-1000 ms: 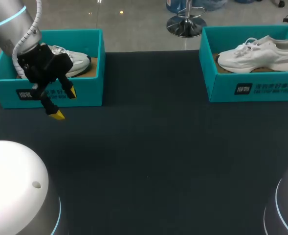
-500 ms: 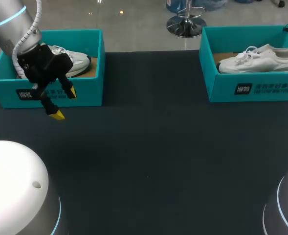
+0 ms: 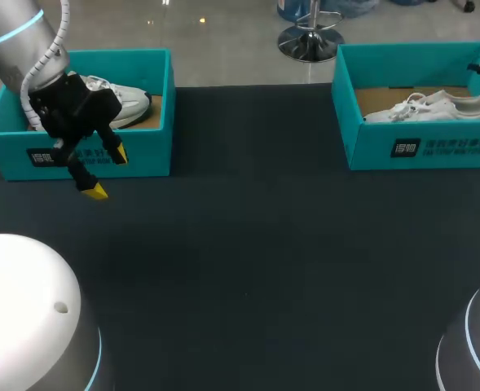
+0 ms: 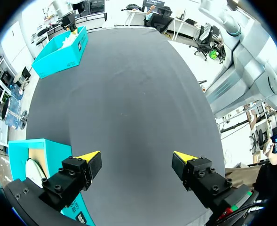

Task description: Take the shoe out of the shoebox, open the shoe tongue, remove and reinsert the insole, then place the shoe into the shoebox

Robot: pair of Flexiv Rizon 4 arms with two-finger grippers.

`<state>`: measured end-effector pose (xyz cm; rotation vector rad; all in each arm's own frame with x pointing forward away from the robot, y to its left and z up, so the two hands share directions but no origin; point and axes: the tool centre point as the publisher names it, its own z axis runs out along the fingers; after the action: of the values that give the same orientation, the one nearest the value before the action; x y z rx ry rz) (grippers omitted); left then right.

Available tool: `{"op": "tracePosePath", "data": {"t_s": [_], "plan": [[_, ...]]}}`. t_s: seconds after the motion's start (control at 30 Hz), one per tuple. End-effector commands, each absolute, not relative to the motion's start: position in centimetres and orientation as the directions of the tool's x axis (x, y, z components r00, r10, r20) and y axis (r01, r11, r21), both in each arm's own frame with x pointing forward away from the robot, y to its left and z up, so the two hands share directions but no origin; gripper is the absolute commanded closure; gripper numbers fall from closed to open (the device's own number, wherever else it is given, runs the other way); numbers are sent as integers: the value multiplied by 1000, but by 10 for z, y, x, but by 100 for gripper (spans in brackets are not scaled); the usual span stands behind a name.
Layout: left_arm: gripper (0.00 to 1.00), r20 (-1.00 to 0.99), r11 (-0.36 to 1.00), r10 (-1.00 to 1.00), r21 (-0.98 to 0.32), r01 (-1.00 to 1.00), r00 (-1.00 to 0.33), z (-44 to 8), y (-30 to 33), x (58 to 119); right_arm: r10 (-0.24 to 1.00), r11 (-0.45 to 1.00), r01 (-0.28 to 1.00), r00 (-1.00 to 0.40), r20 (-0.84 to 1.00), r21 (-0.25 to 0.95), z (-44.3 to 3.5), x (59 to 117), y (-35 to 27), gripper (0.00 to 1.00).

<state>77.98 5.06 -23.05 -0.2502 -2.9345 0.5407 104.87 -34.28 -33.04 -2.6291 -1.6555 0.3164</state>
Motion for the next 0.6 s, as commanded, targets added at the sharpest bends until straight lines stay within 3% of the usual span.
{"op": "tracePosePath", "data": {"t_s": [0.03, 0.13, 0.2, 0.23, 0.27, 0.3, 0.33, 0.6], "plan": [[0, 115, 922, 189, -362, 137, -975, -230, 51, 780, 894, -440, 888, 418, -160, -136, -335, 1055, -344, 100], [0, 115, 922, 189, -362, 137, -975, -230, 51, 780, 892, -444, 885, 422, -163, -139, -335, 1055, -343, 100], [0, 115, 922, 189, -362, 137, -975, -230, 51, 780, 889, -449, 884, 427, -162, -133, -331, 1054, -343, 57], [0, 115, 922, 189, -362, 137, -975, -230, 51, 780, 888, -451, 884, 429, -165, -127, -329, 1053, -342, 45], [0, 115, 922, 189, -362, 137, -975, -230, 51, 780, 888, -450, 885, 429, -166, -122, -325, 1053, -342, 22], [0, 115, 922, 189, -362, 137, -975, -230, 51, 780, 887, -451, 885, 430, -167, -119, -323, 1053, -342, 17], [0, 115, 922, 189, -362, 137, -975, -230, 51, 780, 886, -453, 885, 432, -169, -110, -318, 1052, -341, 2], [0, 115, 922, 189, -362, 137, -975, -230, 51, 780, 879, -455, 890, 442, -178, -34, -273, 1050, -337, 0]]}}
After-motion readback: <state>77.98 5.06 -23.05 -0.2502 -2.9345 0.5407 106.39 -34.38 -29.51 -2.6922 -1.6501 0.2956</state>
